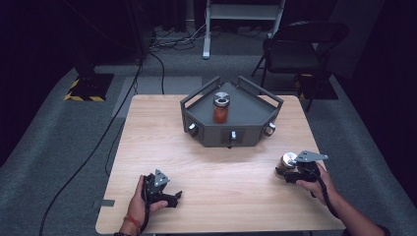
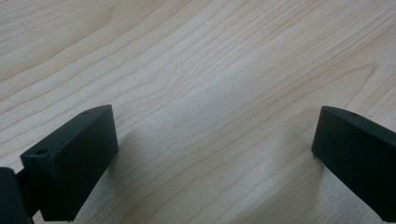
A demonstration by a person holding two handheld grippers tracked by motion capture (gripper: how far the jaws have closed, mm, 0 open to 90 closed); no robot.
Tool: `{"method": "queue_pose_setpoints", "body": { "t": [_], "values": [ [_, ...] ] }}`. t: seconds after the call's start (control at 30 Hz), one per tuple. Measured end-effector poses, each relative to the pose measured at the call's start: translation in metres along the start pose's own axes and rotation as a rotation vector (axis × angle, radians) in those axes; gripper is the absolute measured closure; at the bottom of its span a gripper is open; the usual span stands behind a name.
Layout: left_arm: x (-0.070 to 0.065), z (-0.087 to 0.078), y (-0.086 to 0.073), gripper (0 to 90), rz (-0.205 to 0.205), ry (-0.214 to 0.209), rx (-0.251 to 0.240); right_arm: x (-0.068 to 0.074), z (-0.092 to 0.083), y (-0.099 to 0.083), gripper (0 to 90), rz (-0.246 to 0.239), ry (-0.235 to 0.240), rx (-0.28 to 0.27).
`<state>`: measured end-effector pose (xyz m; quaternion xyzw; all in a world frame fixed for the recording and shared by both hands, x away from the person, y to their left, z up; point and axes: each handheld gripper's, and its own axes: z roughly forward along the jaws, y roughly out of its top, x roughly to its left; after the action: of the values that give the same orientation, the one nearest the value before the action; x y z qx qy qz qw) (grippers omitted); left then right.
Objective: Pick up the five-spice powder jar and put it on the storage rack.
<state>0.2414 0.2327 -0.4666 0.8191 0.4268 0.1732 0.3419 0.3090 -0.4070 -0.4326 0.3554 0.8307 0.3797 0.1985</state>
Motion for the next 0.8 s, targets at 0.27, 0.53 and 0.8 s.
{"method": "queue_pose_setpoints", "body": {
  "t": [0.27,0.53,0.8],
  "values": [
    [0.000,0.000,0.000,0.3,-0.001,0.000,-0.001,0.004,0.000,0.002,30.6,-0.015,-0.006,0.001],
    [0.000,0.000,0.000,0.2,-0.003,0.001,-0.002,0.006,-0.006,0.003,30.7,-0.001,-0.021,-0.024],
    [0.000,0.000,0.000,0.2,-0.002,0.000,-0.002,0.005,-0.015,0.010,30.7,0.008,-0.039,-0.056]
  ]
}}
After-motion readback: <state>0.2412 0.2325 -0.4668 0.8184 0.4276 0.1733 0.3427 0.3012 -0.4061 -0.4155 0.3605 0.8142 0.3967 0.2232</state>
